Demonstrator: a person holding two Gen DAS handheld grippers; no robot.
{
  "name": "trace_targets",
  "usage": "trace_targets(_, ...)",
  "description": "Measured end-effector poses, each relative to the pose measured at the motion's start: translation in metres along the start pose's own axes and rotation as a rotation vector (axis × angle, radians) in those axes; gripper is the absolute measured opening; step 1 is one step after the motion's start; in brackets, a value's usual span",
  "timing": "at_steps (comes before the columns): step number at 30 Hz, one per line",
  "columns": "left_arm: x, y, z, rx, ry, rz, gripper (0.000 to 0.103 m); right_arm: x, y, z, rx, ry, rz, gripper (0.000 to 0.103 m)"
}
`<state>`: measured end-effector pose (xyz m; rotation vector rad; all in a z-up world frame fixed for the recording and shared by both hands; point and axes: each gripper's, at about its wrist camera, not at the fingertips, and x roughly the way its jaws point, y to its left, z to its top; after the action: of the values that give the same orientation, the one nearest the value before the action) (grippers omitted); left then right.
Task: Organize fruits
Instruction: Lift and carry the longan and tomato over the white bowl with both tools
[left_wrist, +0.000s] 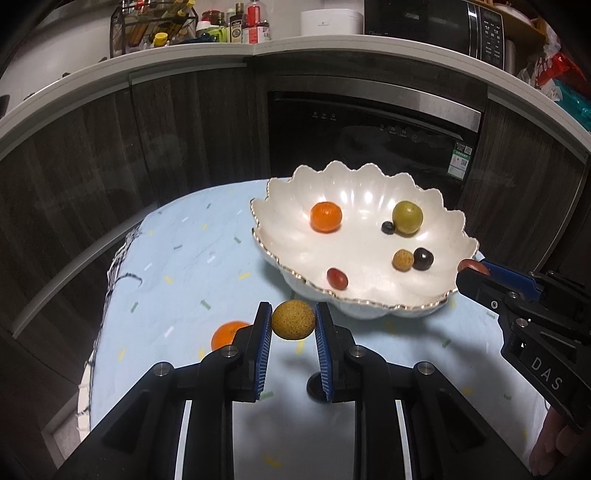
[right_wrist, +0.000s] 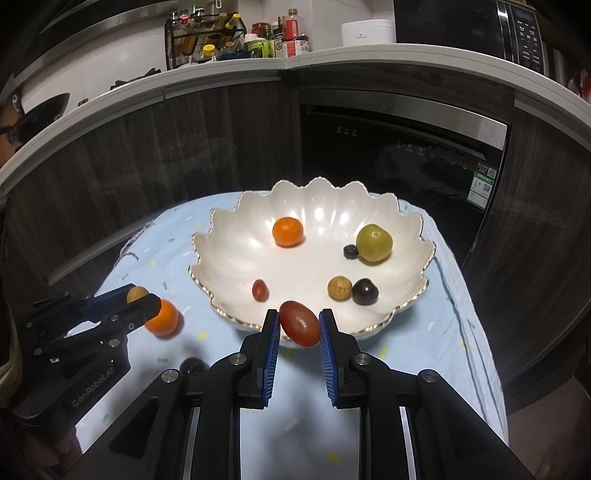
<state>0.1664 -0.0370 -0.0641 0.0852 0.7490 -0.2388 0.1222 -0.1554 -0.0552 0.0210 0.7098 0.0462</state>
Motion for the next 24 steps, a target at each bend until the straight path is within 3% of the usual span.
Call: trace_targets(24, 0.027, -0.003, 0.051, 0.043, -0.021, -0.06, 0.024, 0.01, -0.007, 0.032, 0.017, -0.016, -0.03, 0.023)
